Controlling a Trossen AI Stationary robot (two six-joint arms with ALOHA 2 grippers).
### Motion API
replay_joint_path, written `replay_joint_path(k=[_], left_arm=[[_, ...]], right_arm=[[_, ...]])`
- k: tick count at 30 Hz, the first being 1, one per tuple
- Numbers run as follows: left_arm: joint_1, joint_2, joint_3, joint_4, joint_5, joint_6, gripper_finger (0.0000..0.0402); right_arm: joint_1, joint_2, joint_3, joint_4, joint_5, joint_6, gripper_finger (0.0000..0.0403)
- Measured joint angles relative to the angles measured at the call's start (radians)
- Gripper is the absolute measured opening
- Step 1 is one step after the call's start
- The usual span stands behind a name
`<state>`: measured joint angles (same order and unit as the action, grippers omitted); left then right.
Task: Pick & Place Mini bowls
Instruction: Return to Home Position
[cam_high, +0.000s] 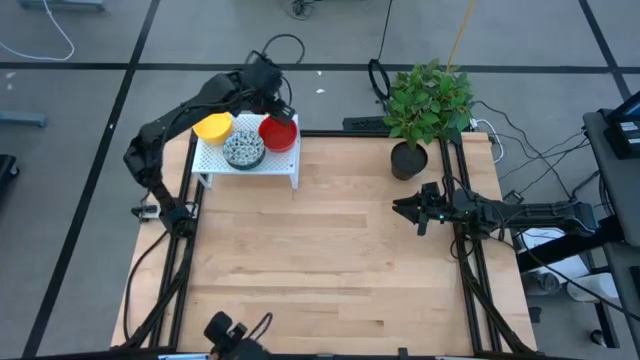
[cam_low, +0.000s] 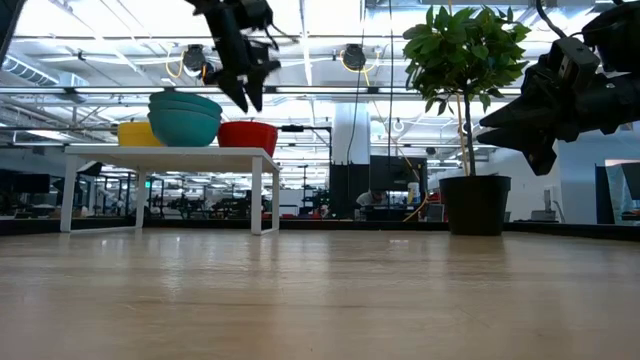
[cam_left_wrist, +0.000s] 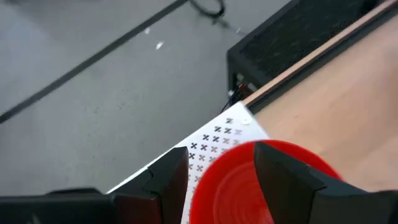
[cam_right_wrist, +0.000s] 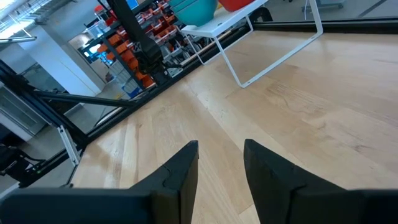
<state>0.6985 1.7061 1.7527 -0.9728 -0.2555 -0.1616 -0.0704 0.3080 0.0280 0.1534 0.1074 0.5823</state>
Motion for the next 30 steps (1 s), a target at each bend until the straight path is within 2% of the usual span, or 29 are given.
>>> replay_joint_path(k=[8, 18, 21, 25, 30], left_arm=[[-0.01, -0.213, 0.0, -0.012, 0.046, 0.024, 0.0186], [-0.115, -0.484, -0.011, -0.181, 0.032, -0.033, 0.0186], [-0.186, -0.554, -0.078, -0.166, -0.029, -0.057, 0.0186], [-0.269, -0.65, -0.234, -0.092, -0.079, -0.096, 0.0186], [-0.352, -0.771, -0.471, 0.111, -0.087, -0.111, 0.0186]], right_arm=[[0.0, 0.0, 0.0, 0.0, 0.0, 0.0, 0.0116], [0.0, 0.0, 0.0, 0.0, 0.0, 0.0, 0.0116], [0.0, 0.0, 0.0, 0.0, 0.0, -0.023, 0.0116], [0.0, 0.0, 0.0, 0.0, 0.0, -0.05, 0.0116], [0.0, 0.0, 0.0, 0.0, 0.0, -0.052, 0.0116]])
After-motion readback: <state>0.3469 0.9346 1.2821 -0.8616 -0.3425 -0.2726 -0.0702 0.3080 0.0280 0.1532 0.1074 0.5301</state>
